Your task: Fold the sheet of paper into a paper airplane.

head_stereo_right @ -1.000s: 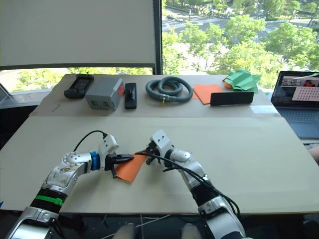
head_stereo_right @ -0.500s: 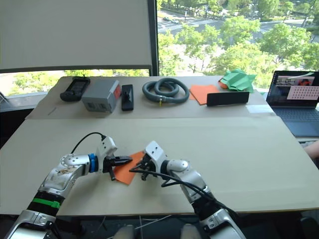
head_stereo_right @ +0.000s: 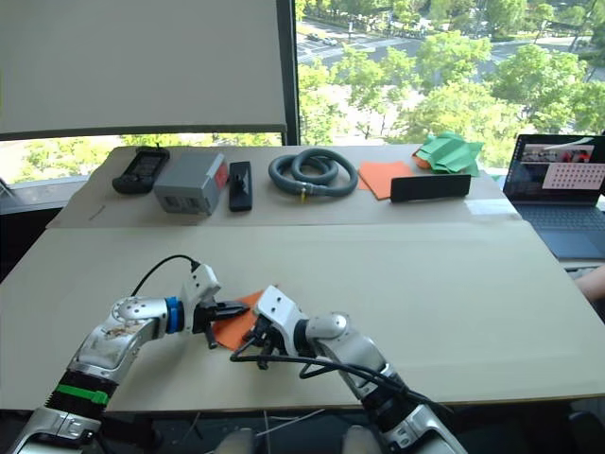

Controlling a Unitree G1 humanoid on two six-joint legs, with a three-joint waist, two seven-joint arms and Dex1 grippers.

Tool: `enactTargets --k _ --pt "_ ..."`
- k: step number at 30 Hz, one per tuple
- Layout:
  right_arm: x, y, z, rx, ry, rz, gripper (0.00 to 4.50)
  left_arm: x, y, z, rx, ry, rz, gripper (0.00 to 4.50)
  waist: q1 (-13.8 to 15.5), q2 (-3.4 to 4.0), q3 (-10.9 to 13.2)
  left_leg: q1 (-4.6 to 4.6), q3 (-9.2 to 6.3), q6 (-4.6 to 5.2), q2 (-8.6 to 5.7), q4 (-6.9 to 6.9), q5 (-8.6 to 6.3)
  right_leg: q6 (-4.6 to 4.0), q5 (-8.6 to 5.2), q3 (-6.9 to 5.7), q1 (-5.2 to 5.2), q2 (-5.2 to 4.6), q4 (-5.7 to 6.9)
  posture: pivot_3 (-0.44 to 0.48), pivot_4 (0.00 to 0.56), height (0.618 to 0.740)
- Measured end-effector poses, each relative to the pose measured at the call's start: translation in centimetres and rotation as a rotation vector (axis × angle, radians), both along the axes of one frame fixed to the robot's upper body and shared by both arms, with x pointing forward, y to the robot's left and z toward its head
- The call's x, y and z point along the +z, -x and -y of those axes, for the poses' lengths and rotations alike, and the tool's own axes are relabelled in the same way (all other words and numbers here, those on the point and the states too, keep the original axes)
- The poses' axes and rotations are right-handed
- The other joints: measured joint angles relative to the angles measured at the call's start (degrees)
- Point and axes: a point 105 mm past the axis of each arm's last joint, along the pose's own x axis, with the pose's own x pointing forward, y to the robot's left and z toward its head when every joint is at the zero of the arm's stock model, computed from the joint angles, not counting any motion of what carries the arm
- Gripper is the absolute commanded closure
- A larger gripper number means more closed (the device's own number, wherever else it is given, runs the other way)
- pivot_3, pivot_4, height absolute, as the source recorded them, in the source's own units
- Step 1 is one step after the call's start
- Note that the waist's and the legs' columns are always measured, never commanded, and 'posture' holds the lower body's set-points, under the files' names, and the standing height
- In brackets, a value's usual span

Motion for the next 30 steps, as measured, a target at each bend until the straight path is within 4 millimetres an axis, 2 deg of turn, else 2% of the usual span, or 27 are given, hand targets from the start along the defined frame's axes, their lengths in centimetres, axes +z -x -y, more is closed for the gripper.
enactTargets --k 13,16,20,25,28,30 --pt "0.3 0.5 -0.4 0.030 0.003 0.043 4.50 0.1 0.2 -0.2 0.006 -0.006 -0.012 4.48 -0.08 -0.03 0.02 0.10 -0.01 -0.11 0.01 -0.01 -0.10 0.00 -0.01 -0.01 -0.02 -0.01 -0.02 0.000 0.150 0.704" --pt "1.1 0.4 0.8 0.007 -0.024 0.086 4.50 0.7 0.2 -0.5 0.005 0.008 -0.023 4.48 0.27 -0.12 0.35 -0.24 0.00 -0.12 0.00 0.00 -0.10 0.00 -0.01 -0.03 -0.34 -0.05 -0.06 0.000 0.150 0.704" --pt "2.8 -0.9 3.9 -0.093 -0.043 0.108 4.50 2.2 0.0 -2.7 0.010 -0.038 -0.007 4.48 0.66 -0.31 0.77 -0.63 0.00 -0.13 0.00 0.02 -0.08 0.01 0.00 -0.07 -0.62 -0.04 -0.07 0.000 0.150 0.704" --pt "6.2 -0.7 4.7 -0.148 -0.128 0.151 4.50 6.0 0.1 -3.0 -0.075 0.044 0.015 4.48 0.82 -0.39 0.97 -0.66 -0.02 -0.13 0.01 0.01 -0.09 0.01 0.00 -0.13 -0.63 -0.04 -0.09 0.000 0.150 0.704" --pt "6.3 -0.6 5.1 -0.194 -0.125 0.150 4.50 7.6 0.2 -3.2 -0.154 0.018 0.049 3.66 0.88 -0.37 0.98 -0.65 0.00 -0.13 0.00 0.01 -0.09 0.01 0.00 -0.13 -0.60 -0.06 -0.20 0.000 0.150 0.704" --pt "5.6 -0.7 5.7 -0.235 -0.103 0.123 4.50 7.6 -0.2 -3.3 -0.231 -0.055 0.080 3.02 1.21 -0.37 1.00 -0.68 0.01 -0.13 -0.02 0.03 -0.09 0.01 0.00 -0.14 -0.59 -0.09 -0.23 0.000 0.150 0.704"
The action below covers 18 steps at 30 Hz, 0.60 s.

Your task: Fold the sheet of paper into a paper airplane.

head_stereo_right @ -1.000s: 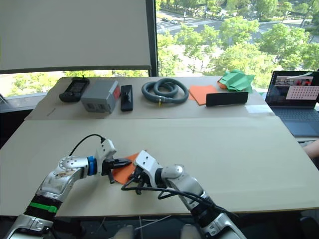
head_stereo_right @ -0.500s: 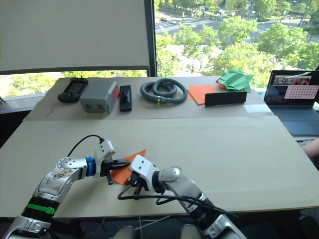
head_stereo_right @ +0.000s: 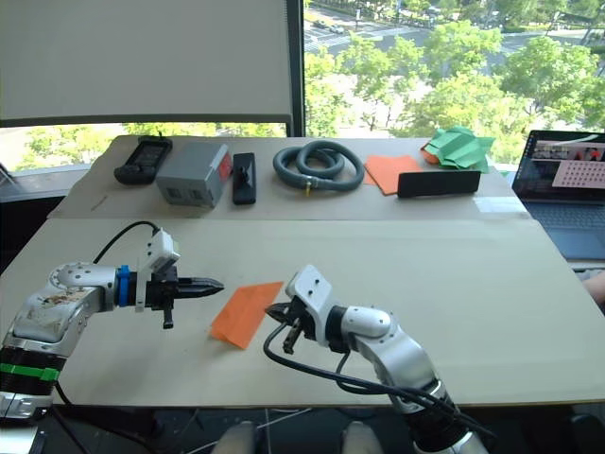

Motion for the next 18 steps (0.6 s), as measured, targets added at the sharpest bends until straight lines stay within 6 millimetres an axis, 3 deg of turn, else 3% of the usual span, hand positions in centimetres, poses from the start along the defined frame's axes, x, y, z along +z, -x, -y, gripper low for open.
enactTargets --k 4,7,10,14,18 --pt "-0.4 -0.4 0.9 -0.067 0.006 -0.020 4.50 -0.4 -1.5 0.2 -0.188 -0.197 0.165 1.61 0.70 0.03 0.13 -0.22 0.00 0.00 0.02 0.00 0.00 0.00 0.00 -0.06 -0.08 0.00 -0.32 0.000 0.150 0.704" --pt "-0.2 -0.8 1.4 -0.096 0.002 -0.012 4.50 0.0 -2.7 1.8 -0.365 -0.277 0.350 0.65 1.14 0.00 0.14 -0.51 0.04 0.02 0.01 0.08 0.01 0.03 0.03 -0.09 -0.10 0.01 -0.46 0.000 0.150 0.704" --pt "-0.1 -0.9 1.3 -0.105 -0.004 -0.010 4.50 0.7 -3.2 4.2 -0.592 -0.347 0.580 0.65 1.43 -0.01 0.13 -0.55 0.10 0.11 0.01 0.18 0.08 0.14 0.11 -0.04 0.06 0.01 -0.57 0.000 0.150 0.704" --pt "0.0 -1.1 1.4 -0.122 0.001 -0.003 4.50 0.6 -3.0 5.6 -0.773 -0.370 0.726 0.65 1.37 -0.02 0.12 -0.55 0.14 0.65 0.01 0.19 0.41 0.26 0.20 0.01 0.17 0.03 -0.51 0.000 0.150 0.704" --pt "0.2 -1.5 1.5 -0.148 0.000 0.011 4.50 -0.8 -2.4 5.5 -0.896 -0.408 0.712 1.83 1.08 -0.03 0.11 -0.55 0.11 0.72 0.02 0.15 0.46 0.24 0.20 0.05 0.19 0.08 -0.17 0.000 0.150 0.704"
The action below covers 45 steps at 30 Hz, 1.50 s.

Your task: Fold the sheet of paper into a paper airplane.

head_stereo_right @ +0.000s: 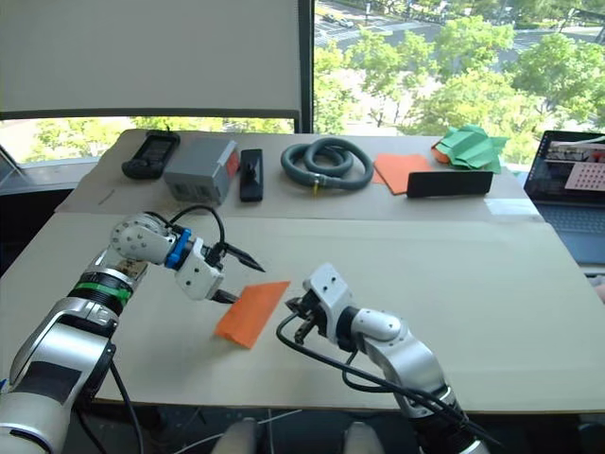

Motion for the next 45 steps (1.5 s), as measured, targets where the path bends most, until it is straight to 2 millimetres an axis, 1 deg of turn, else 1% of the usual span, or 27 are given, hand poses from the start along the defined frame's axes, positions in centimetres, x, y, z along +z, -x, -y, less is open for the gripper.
enactTargets --k 5,7,8,11,13,15,16,17,18,19,21,24,26,29,30,31,34,37,40,43,45 --pt "0.3 -0.3 0.0 -0.024 0.000 0.015 4.50 -0.2 -0.1 -0.3 -0.029 -0.045 0.009 3.53 -0.27 -0.01 0.01 0.02 -0.02 0.02 0.00 0.03 0.01 -0.01 -0.01 0.02 0.00 0.01 0.17 0.000 0.150 0.704" --pt "0.3 -0.4 0.1 -0.029 0.001 0.016 4.50 -0.7 0.0 -0.5 -0.039 -0.073 0.011 4.24 -0.25 -0.01 0.01 0.02 -0.02 0.02 0.00 0.03 0.01 -0.01 -0.02 0.02 -0.01 0.00 0.21 0.000 0.150 0.704" --pt "0.3 -0.4 0.1 -0.031 0.001 0.016 4.50 -0.9 0.1 -0.5 -0.042 -0.089 0.010 4.46 -0.25 -0.02 0.02 0.01 -0.02 0.03 0.01 0.03 0.02 -0.01 -0.02 0.02 -0.01 0.00 0.23 0.000 0.150 0.704" --pt "0.2 -0.5 0.4 -0.047 0.002 0.008 4.50 -1.4 -0.1 -1.2 -0.008 -0.127 0.000 4.46 -0.28 -0.03 0.02 0.00 -0.02 0.05 0.01 0.03 0.03 -0.01 -0.02 0.02 -0.03 0.00 0.30 0.000 0.150 0.704" --pt "0.2 -0.7 0.9 -0.070 0.002 0.006 4.50 -1.4 -0.4 -1.5 0.057 -0.117 -0.028 4.46 -0.31 -0.03 0.02 0.01 -0.03 0.07 0.00 0.04 0.05 -0.01 -0.02 0.03 -0.02 0.00 0.35 0.000 0.150 0.704" --pt "0.4 -1.1 1.8 -0.111 0.001 0.015 4.50 -1.6 -0.9 -1.7 0.175 -0.075 -0.094 4.46 -0.31 -0.03 0.02 0.02 -0.03 0.09 0.00 0.04 0.06 -0.01 -0.02 0.04 -0.01 0.00 0.39 0.000 0.150 0.704" --pt "1.1 -1.5 2.7 -0.153 -0.010 0.033 4.50 -1.9 -1.1 -1.7 0.308 -0.044 -0.191 4.46 -0.46 0.00 0.03 0.02 -0.03 0.11 0.00 0.03 0.07 -0.02 -0.02 0.08 -0.01 0.00 0.42 0.000 0.150 0.704" --pt "1.3 -1.8 3.1 -0.174 -0.011 0.043 4.50 -2.1 -1.1 -1.7 0.353 -0.036 -0.234 4.46 -0.48 0.00 0.03 0.02 -0.03 0.12 0.00 0.02 0.08 -0.02 -0.02 0.10 0.00 0.01 0.44 0.000 0.150 0.704" --pt "2.0 -2.1 4.0 -0.209 -0.015 0.066 4.50 -2.3 -0.9 -1.5 0.469 -0.014 -0.336 4.46 -0.58 0.00 0.04 0.01 -0.04 0.14 0.01 0.02 0.09 -0.04 -0.03 0.10 -0.01 0.04 0.44 0.000 0.150 0.704" --pt "2.6 -2.3 4.7 -0.237 -0.013 0.090 4.50 -2.3 -0.8 -0.8 0.605 0.040 -0.435 4.46 -0.61 0.01 0.04 0.01 -0.05 0.15 0.00 0.03 0.10 -0.04 -0.04 0.19 0.01 0.08 0.45 0.000 0.150 0.704" --pt "3.4 -2.4 5.5 -0.262 -0.014 0.121 4.50 -2.1 -0.2 0.8 0.755 0.109 -0.556 4.46 -0.57 -0.02 0.03 0.05 -0.08 0.16 0.01 0.03 0.11 -0.03 -0.10 0.21 0.02 0.17 0.42 0.000 0.150 0.704" --pt "3.8 -1.9 5.1 -0.241 -0.030 0.125 4.50 -2.1 1.0 2.1 0.875 0.143 -0.612 4.46 -0.79 0.00 0.04 0.20 -0.14 0.16 0.02 0.02 0.10 -0.04 -0.10 0.60 0.07 0.48 0.44 0.000 0.150 0.704" --pt "3.4 -1.7 5.2 -0.233 -0.014 0.109 4.50 -2.7 1.3 2.9 0.948 0.177 -0.638 4.46 -0.98 0.00 0.04 0.26 -0.14 0.16 0.01 0.00 0.10 -0.04 -0.10 0.88 0.03 0.69 0.44 0.000 0.150 0.704" --pt "3.1 -1.3 5.0 -0.215 0.001 0.104 4.50 -3.3 1.6 2.8 1.011 0.175 -0.651 3.67 -1.32 -0.01 0.05 0.26 -0.15 0.15 -0.02 -0.01 0.10 -0.04 -0.10 1.04 -0.05 0.73 0.42 0.000 0.150 0.704" --pt "3.2 -1.2 4.8 -0.204 0.003 0.108 4.03 -3.4 1.9 2.7 1.019 0.174 -0.649 3.27 -1.51 -0.01 0.05 0.26 -0.14 0.15 -0.02 -0.01 0.10 -0.04 -0.10 1.08 -0.05 0.74 0.42 0.000 0.150 0.704" --pt "3.2 -1.1 4.7 -0.195 0.003 0.110 3.87 -3.4 2.0 2.7 1.022 0.176 -0.653 2.99 -1.62 -0.01 0.05 0.27 -0.14 0.15 -0.03 -0.01 0.10 -0.04 -0.10 1.10 -0.05 0.74 0.41 0.000 0.150 0.704" --pt "3.4 -0.6 4.1 -0.158 -0.001 0.116 2.89 -2.7 2.5 3.4 1.001 0.206 -0.682 1.97 -1.67 -0.02 0.05 0.22 -0.13 0.15 -0.08 0.00 0.10 -0.04 -0.10 1.16 -0.05 0.74 0.39 0.000 0.150 0.704" --pt "3.4 0.5 3.5 -0.074 0.042 0.137 1.87 -0.7 2.7 3.3 0.961 0.286 -0.709 1.96 -1.71 -0.03 0.06 0.25 -0.12 0.15 -0.10 0.01 0.09 -0.05 -0.10 1.19 -0.09 0.74 0.31 0.000 0.150 0.704" --pt "3.7 2.0 1.9 0.044 0.055 0.175 0.85 1.1 2.7 1.7 0.963 0.344 -0.695 1.96 -1.92 -0.03 0.06 0.28 -0.12 0.14 -0.09 -0.01 0.09 -0.05 -0.10 1.21 -0.07 0.75 0.32 0.000 0.150 0.704" --pt "2.8 3.0 0.9 0.122 0.125 0.207 0.85 1.7 2.9 0.6 0.961 0.369 -0.691 1.96 -1.92 -0.06 0.07 0.49 -0.11 -0.02 -0.09 -0.03 -0.01 -0.07 -0.12 1.22 -0.08 0.73 0.28 0.000 0.150 0.704" --pt "2.1 2.7 0.7 0.111 0.168 0.230 0.85 1.7 3.0 -0.4 0.978 0.374 -0.685 1.96 -1.90 -0.11 0.09 0.48 -0.10 -0.08 -0.09 -0.04 -0.05 -0.09 -0.13 1.21 -0.10 0.72 0.22 0.000 0.150 0.704"
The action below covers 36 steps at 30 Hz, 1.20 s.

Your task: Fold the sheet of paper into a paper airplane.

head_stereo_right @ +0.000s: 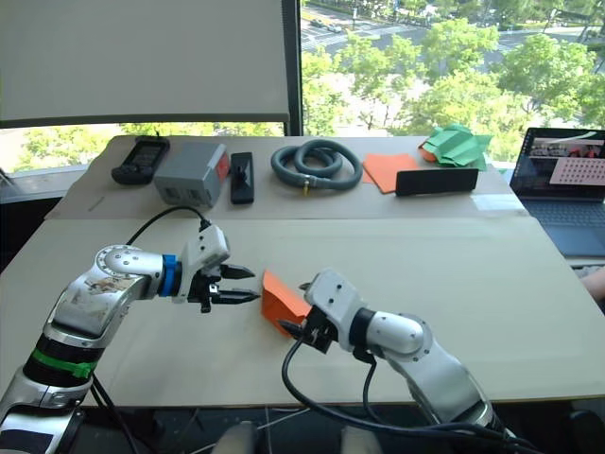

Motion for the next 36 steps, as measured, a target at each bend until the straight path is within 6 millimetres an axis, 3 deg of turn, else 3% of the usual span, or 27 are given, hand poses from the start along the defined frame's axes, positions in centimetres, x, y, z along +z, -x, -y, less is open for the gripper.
enactTargets --k 4,5,8,15,20,26,30,33,36 --pt "-1.7 -1.8 0.7 -0.103 0.074 0.051 0.85 -0.4 -0.6 -1.9 0.074 -0.001 0.003 1.96 0.39 -0.06 0.03 -0.06 0.05 -0.03 -0.01 0.02 -0.02 0.00 0.00 0.00 0.02 -0.02 -0.04 0.000 0.150 0.704" --pt "-2.0 -2.0 0.7 -0.121 0.079 0.057 1.09 -0.3 -0.8 -2.3 0.094 0.008 0.009 1.96 0.48 -0.09 0.05 -0.08 0.05 -0.03 -0.01 0.03 -0.01 0.00 0.00 0.01 0.02 -0.02 -0.04 0.000 0.150 0.704" --pt "-2.4 -2.4 0.3 -0.140 0.069 0.066 2.02 0.0 -1.3 -2.1 0.131 0.089 0.017 1.96 0.69 -0.12 0.05 -0.10 0.07 0.05 -0.01 0.04 0.04 0.01 0.01 0.03 0.03 -0.01 -0.01 0.000 0.150 0.704" --pt "-3.1 -2.3 0.1 -0.132 0.064 0.069 4.46 -1.3 -0.6 -2.4 0.171 0.156 -0.046 1.96 0.57 -0.16 0.03 -0.03 0.07 0.17 0.01 0.02 0.11 0.01 0.01 0.08 0.01 0.07 0.13 0.000 0.150 0.704" --pt "-3.3 -1.5 -0.5 -0.023 0.084 0.089 4.48 -1.2 -0.8 -2.6 0.201 0.191 -0.042 1.96 0.70 -0.16 0.03 -0.02 0.09 0.03 0.00 0.04 0.03 0.01 0.01 0.07 0.05 0.02 0.08 0.000 0.150 0.704" --pt "-3.2 0.4 -0.5 0.274 0.167 0.176 4.48 -0.7 -0.9 -2.9 0.212 0.295 -0.070 1.96 0.65 -0.18 0.05 0.03 0.10 0.06 -0.01 0.06 0.04 0.01 0.01 0.08 0.08 0.03 0.08 0.000 0.150 0.704" --pt "-3.9 0.7 -0.2 0.390 0.213 0.183 4.48 -1.5 -0.6 -3.5 0.194 0.297 -0.098 1.96 0.47 -0.19 0.04 0.06 0.11 0.12 0.00 0.04 0.08 0.01 0.01 0.10 0.09 0.05 0.12 0.000 0.150 0.704" --pt "-4.4 0.9 -0.3 0.440 0.227 0.181 4.50 -2.6 -0.1 -3.3 0.145 0.272 -0.122 2.74 0.44 -0.19 0.04 0.05 0.11 0.13 0.00 0.05 0.09 0.01 0.01 0.11 0.11 0.05 0.12 0.000 0.150 0.704" --pt "-4.8 0.8 -0.6 0.453 0.226 0.171 4.50 -3.6 0.7 -2.6 0.083 0.255 -0.145 3.80 0.63 -0.19 0.04 0.04 0.13 0.11 0.00 0.06 0.08 0.01 0.01 0.11 0.11 0.04 0.12 0.000 0.150 0.704"
